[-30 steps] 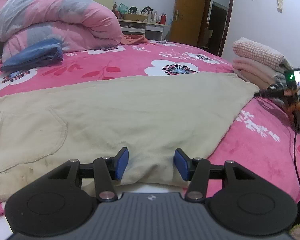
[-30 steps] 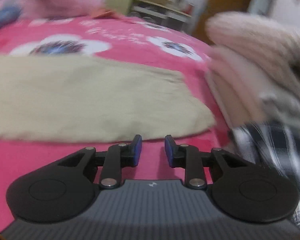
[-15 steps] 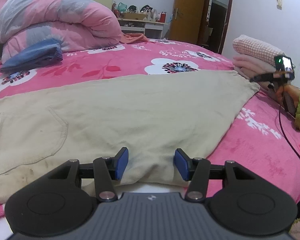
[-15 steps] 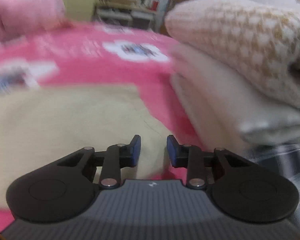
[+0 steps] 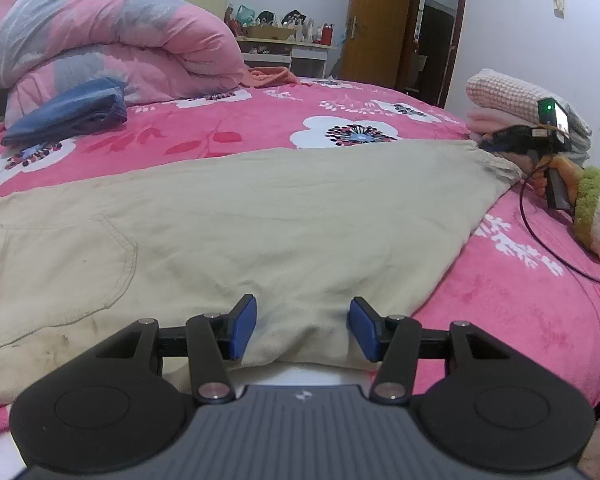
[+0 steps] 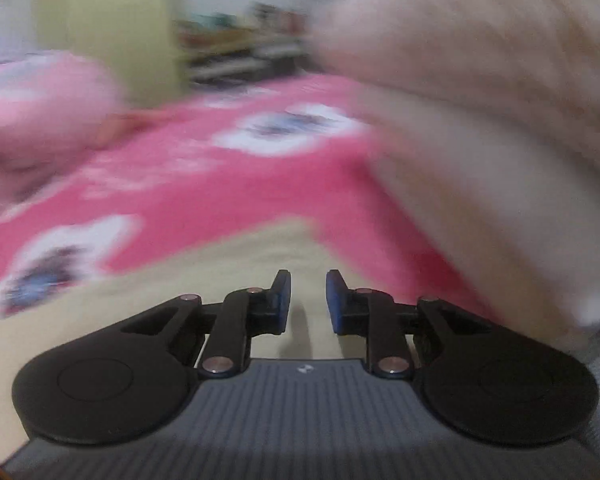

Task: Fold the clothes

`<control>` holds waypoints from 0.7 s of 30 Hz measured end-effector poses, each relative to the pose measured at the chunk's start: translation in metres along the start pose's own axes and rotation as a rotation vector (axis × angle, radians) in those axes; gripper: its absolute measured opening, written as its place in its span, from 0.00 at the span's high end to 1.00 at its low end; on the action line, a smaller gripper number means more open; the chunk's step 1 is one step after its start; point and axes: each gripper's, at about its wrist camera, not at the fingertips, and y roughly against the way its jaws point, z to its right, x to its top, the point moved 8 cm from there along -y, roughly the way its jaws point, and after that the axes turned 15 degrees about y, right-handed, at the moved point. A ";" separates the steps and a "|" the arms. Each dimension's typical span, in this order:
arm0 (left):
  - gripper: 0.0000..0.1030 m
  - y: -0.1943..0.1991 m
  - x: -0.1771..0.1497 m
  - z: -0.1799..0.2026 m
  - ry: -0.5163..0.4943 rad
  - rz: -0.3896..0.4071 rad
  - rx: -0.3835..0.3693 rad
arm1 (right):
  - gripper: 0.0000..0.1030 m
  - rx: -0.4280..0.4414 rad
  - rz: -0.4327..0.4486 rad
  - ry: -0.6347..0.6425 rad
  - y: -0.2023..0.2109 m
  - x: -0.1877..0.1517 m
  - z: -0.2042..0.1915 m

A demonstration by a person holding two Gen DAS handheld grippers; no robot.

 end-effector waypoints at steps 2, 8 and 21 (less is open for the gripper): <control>0.47 0.000 0.000 0.001 -0.004 -0.003 0.006 | 0.80 0.203 0.018 0.119 0.004 0.002 -0.052; 0.47 0.000 -0.001 0.003 -0.014 -0.003 0.025 | 0.80 0.104 -0.054 0.083 -0.043 -0.001 -0.033; 0.43 -0.009 0.007 0.014 0.029 -0.047 0.151 | 0.56 -0.355 -0.040 0.058 -0.011 -0.020 -0.006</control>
